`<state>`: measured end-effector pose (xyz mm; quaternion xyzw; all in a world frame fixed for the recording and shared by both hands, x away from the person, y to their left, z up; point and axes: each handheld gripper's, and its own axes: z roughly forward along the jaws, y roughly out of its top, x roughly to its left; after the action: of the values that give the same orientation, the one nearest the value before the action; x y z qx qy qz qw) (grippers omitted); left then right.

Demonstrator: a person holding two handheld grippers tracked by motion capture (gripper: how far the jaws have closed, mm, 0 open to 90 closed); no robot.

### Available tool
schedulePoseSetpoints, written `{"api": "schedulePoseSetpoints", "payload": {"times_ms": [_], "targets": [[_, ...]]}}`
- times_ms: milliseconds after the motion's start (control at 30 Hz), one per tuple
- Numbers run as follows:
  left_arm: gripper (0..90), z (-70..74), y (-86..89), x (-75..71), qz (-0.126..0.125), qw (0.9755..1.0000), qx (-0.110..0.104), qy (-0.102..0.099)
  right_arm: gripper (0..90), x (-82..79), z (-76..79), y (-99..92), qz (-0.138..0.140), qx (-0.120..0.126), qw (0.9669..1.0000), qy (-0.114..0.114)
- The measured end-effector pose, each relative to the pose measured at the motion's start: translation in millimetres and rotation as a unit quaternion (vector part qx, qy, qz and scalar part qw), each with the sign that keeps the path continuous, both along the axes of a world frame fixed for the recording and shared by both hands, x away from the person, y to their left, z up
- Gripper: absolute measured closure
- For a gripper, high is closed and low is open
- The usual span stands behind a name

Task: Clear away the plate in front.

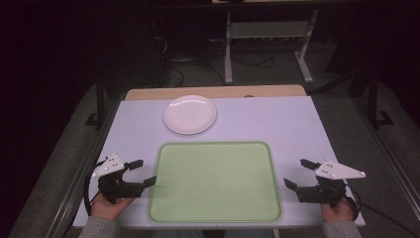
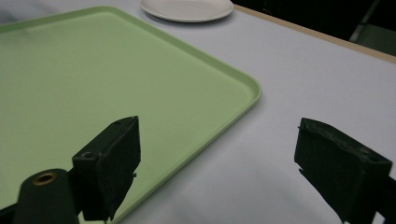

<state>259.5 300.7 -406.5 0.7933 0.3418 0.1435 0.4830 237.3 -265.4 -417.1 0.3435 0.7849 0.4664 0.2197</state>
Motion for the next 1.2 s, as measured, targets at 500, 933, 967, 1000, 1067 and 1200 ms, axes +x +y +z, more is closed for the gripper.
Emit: {"api": "schedulePoseSetpoints", "payload": {"times_ms": [500, 933, 967, 1000, 1067, 1200], "targets": [[14.8, 12.5, -10.7, 17.2, -0.01, 0.9984, -0.044, 0.036, 13.7, -0.6, 2.5, -0.5, 0.001, 0.004, 1.0, -0.005], [14.6, 28.2, -15.1, 51.6, 0.029, 0.9871, -0.127, 0.094, 13.7, -0.4, 3.5, 0.1, 0.002, 0.009, 1.0, -0.004], [14.6, 28.9, -15.7, 55.3, 0.035, 0.9863, -0.128, 0.097, 13.7, -0.4, 3.7, 0.0, 0.002, 0.009, 0.9999, -0.004], [14.6, 28.9, -15.7, 55.3, 0.035, 0.9863, -0.128, 0.097, 13.7, -0.4, 3.8, -0.2, 0.002, 0.01, 0.9999, -0.005], [15.1, 30.2, -17.6, 65.4, 0.047, 0.9824, -0.14, 0.114, 13.7, -0.5, 4.1, -0.8, 0.002, 0.012, 0.9999, -0.006], [15.3, 31.9, -20.7, 74.2, 0.058, 0.9798, -0.147, 0.123, 13.7, -0.5, 4.2, -1.2, 0.002, 0.013, 0.9999, -0.006]]}}
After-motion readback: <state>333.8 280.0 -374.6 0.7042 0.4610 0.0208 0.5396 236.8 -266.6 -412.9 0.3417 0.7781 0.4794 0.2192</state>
